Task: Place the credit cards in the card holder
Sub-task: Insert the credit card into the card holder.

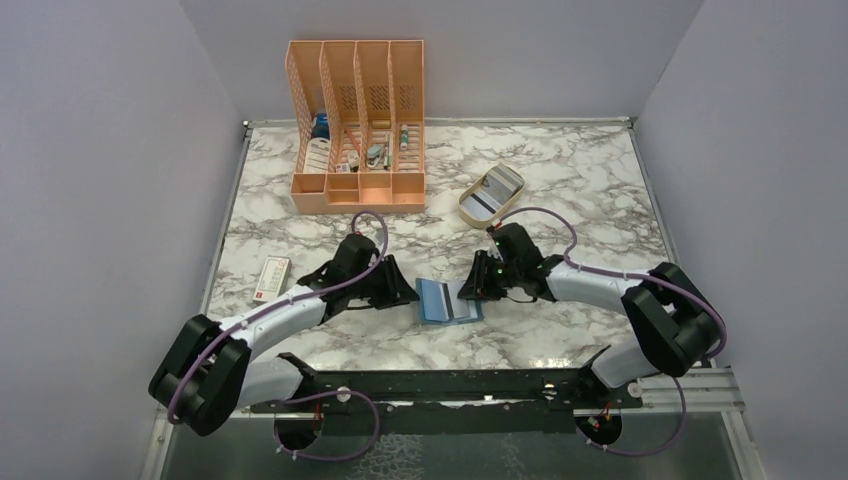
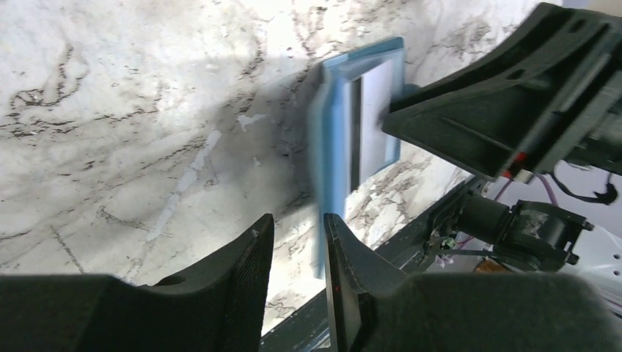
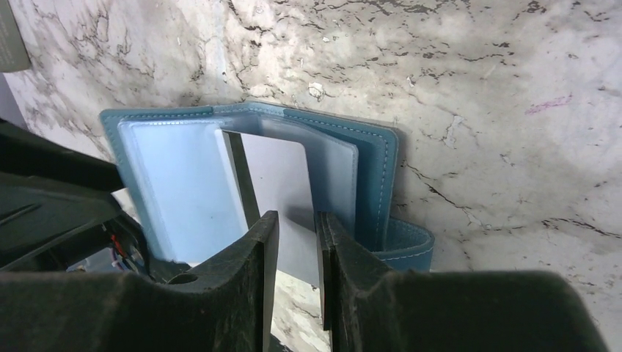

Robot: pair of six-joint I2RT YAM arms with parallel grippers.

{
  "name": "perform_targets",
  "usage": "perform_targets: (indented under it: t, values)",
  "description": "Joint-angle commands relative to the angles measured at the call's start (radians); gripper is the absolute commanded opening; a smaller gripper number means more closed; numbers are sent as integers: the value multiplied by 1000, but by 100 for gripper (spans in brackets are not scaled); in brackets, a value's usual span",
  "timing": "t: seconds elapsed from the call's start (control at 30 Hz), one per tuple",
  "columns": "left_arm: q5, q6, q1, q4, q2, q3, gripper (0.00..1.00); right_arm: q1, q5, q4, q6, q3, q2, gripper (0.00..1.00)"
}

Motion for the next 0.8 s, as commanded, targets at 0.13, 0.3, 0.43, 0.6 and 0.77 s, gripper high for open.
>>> perform_targets:
  t: [0.13, 0.3, 0.43, 0.6, 0.77]
  values:
    - [43, 6, 4, 1, -69, 32, 37, 7, 30, 24, -1, -26, -35, 25]
    - [33, 40, 2, 12, -49, 32, 36, 8, 25, 25, -2, -26, -22, 25]
    - [83, 24, 2, 126, 23, -21, 27, 13, 19, 43, 10, -33, -15, 25]
    - [91, 23, -1, 197, 86, -56, 18, 31, 21, 47, 16, -17, 2, 24]
    - [80, 40, -2, 204, 128, -67, 11, 54, 25, 36, 19, 15, 26, 23]
